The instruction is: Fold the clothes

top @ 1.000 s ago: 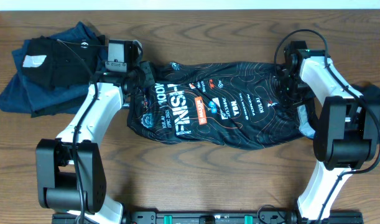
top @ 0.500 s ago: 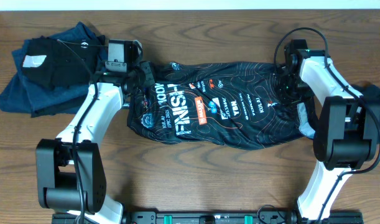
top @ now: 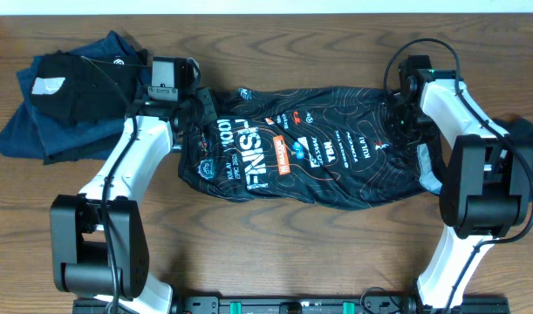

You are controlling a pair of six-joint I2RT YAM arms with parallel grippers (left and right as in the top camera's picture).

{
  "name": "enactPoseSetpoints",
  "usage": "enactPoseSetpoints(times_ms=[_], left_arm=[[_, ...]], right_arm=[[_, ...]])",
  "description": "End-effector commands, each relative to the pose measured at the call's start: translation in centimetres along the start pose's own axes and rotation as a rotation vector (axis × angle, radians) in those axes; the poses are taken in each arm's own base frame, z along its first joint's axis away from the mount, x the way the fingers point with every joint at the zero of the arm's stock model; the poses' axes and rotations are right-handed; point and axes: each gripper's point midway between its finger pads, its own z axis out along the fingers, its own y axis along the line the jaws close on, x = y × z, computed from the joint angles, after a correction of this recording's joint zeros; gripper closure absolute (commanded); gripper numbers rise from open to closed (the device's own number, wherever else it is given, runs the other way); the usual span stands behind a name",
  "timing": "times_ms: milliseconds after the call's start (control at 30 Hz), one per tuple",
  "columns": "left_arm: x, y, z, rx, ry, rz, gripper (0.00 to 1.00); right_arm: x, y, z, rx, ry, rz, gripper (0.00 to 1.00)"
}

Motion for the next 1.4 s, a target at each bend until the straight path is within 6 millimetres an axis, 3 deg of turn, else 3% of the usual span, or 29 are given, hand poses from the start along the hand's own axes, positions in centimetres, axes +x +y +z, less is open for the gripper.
enactPoseSetpoints(times_ms=[0, 267, 467, 700, 833, 1000, 1100, 1200, 1367], left_arm=[[-0.8, 0.2, -0.3, -0.01, -0.019, 0.004, 0.94], [-0.8, 0.2, -0.3, -0.01, -0.019, 0.004, 0.94], [-0.8, 0.2, -0.3, -0.01, -0.019, 0.004, 0.94], [-0.8, 0.1, -0.3, -0.009, -0.02, 0.004, 0.94], [-0.8, 0.1, -0.3, -0.009, -0.022, 0.005, 0.94], [-1.7, -0.7, -1.6, 0.019, -0.057, 0.015, 0.94], [-3.2, -2.2, -4.2, 0.062, -0.128, 0.034, 0.94], [-4.7, -3.7, -8.0, 0.099, -0.222, 0.056, 0.94], [-6.3, -6.2, -16.1, 0.166, -0.399, 0.099, 0.94]], right_arm=[[0.4, 0.3, 0.5, -0.008, 0.014, 0.008, 0.68], [0.9, 0.3, 1.2, 0.002, 0.025, 0.007, 0.73], [0.9, 0.1, 1.2, 0.013, 0.027, 0.008, 0.98], [1.4, -2.3, 0.9, 0.155, 0.048, 0.122, 0.99], [0.5, -2.8, -0.5, 0.17, -0.005, 0.243, 0.99], [-2.0, -3.4, -5.5, 0.126, -0.186, 0.369, 0.99], [-3.4, -3.6, -10.4, 0.079, -0.334, 0.4, 0.99], [-3.3, -4.4, -16.0, 0.077, -0.468, 0.42, 0.99], [-0.6, -5.6, -24.8, 0.097, -0.668, 0.461, 0.99]])
